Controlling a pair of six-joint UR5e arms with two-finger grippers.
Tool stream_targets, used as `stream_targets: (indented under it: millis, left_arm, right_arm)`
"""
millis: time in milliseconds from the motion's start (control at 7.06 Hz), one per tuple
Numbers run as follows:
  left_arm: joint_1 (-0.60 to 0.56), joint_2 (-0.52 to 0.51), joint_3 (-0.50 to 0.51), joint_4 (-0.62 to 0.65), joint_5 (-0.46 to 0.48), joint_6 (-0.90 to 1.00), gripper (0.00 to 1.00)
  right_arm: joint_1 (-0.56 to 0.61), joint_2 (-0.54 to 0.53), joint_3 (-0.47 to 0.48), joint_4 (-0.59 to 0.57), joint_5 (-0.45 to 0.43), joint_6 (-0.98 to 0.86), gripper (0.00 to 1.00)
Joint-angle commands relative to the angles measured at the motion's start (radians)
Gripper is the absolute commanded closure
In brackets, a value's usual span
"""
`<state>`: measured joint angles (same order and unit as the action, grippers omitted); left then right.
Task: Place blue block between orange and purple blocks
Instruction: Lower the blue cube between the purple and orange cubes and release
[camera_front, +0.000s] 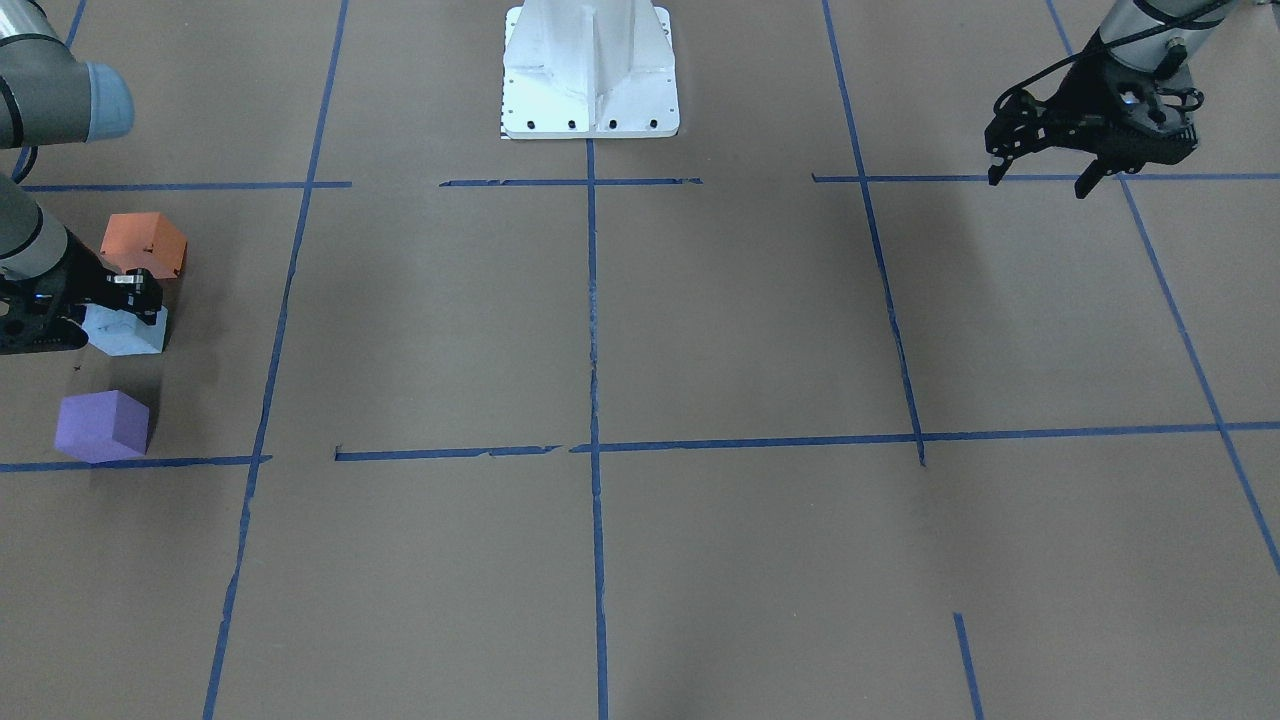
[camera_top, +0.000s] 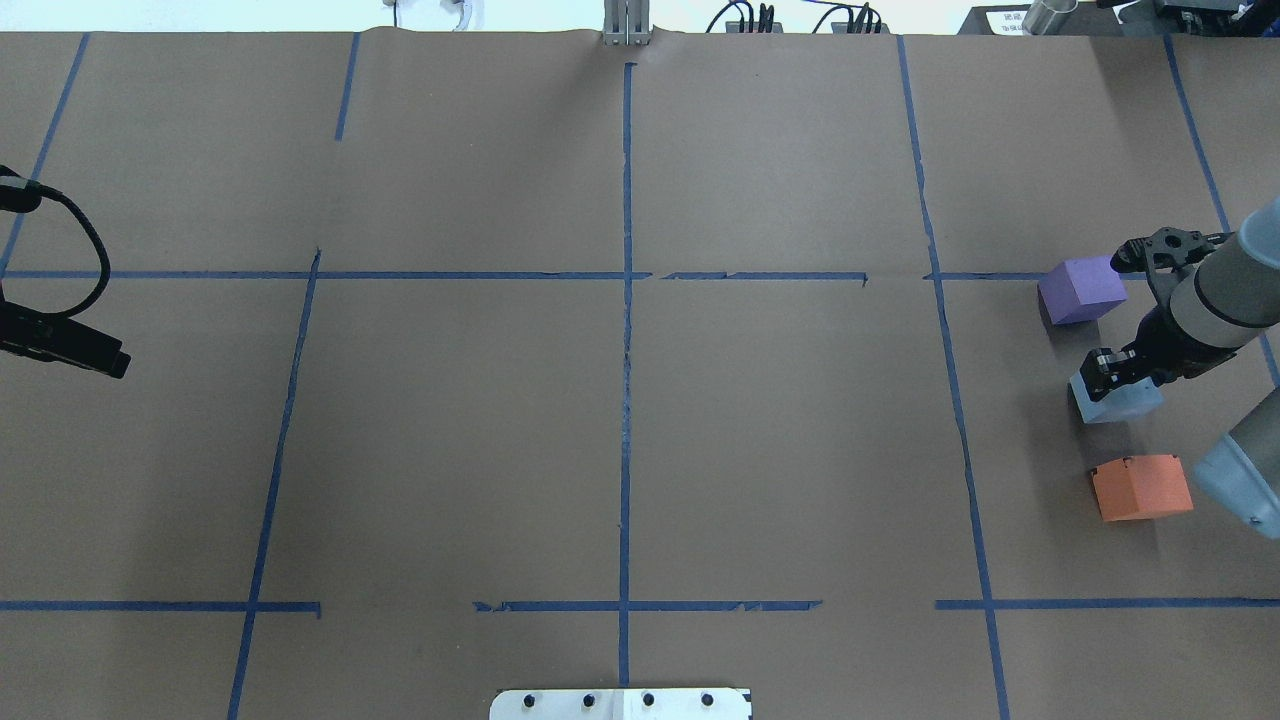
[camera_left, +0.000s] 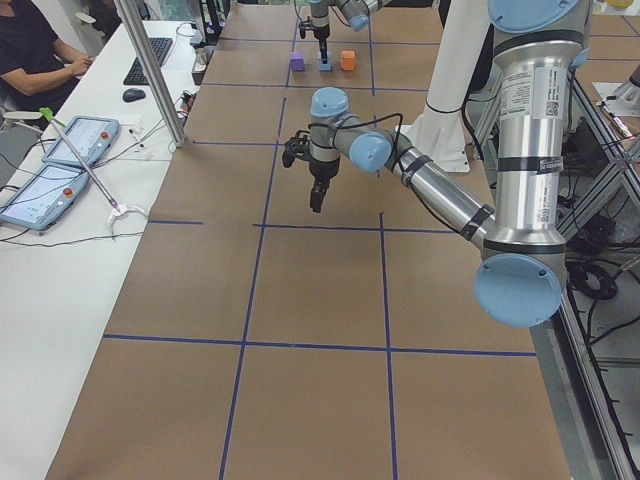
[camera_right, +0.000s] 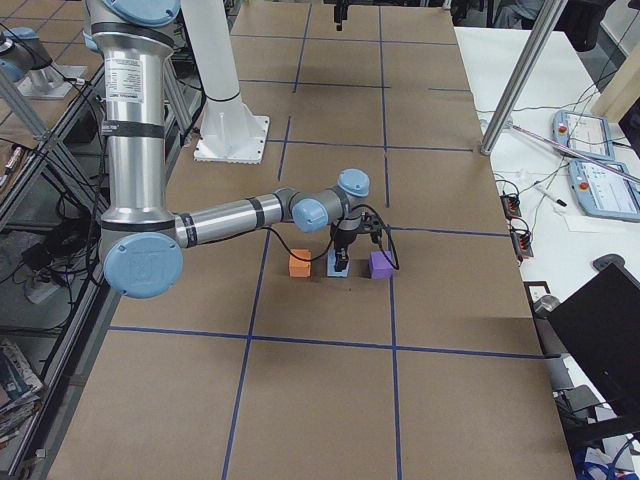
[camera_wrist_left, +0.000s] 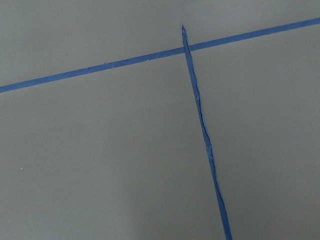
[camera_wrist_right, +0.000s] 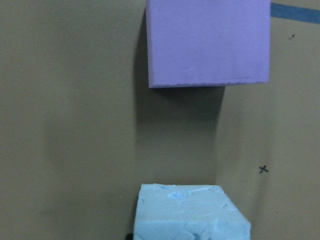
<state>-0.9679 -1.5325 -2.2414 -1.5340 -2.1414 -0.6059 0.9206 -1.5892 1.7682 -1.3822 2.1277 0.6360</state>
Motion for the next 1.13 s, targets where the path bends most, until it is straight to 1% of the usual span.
stream_targets:
  millis: [0, 142, 283, 425, 567, 708, 850, 992]
  left_arm:
    - [0.000, 0.000, 0.000, 0.000, 0.000, 0.000, 0.00]
    - [0.000, 0.000, 0.002, 0.000, 0.002, 0.000, 0.00]
    - [0.000, 0.003, 0.005, 0.000, 0.002, 0.008, 0.00]
    - [0.000, 0.018, 0.009, -0.002, 0.002, 0.017, 0.00]
    - [-0.032, 0.021, 0.014, 0.000, 0.002, 0.087, 0.00]
    - [-0.094, 0.035, 0.032, 0.002, -0.005, 0.163, 0.00]
    - [-0.195, 0.035, 0.089, -0.008, -0.079, 0.251, 0.00]
    - [-0.263, 0.043, 0.147, -0.003, -0.153, 0.370, 0.00]
  right_arm:
    - [0.009, 0.002, 0.010, 0.002, 0.000, -0.004, 0.00]
    - [0.039, 0.000, 0.031, 0.002, 0.001, -0.009, 0.00]
    - [0.094, -0.015, 0.089, 0.002, 0.004, -0.015, 0.00]
    - [0.166, -0.053, 0.159, -0.003, 0.020, -0.048, 0.00]
    - [0.275, -0.096, 0.174, -0.009, 0.064, -0.162, 0.00]
    - [0.419, -0.122, 0.151, -0.018, 0.186, -0.299, 0.00]
    - [0.520, -0.130, 0.116, -0.018, 0.261, -0.379, 0.00]
    - [0.571, -0.152, 0.122, -0.040, 0.265, -0.416, 0.00]
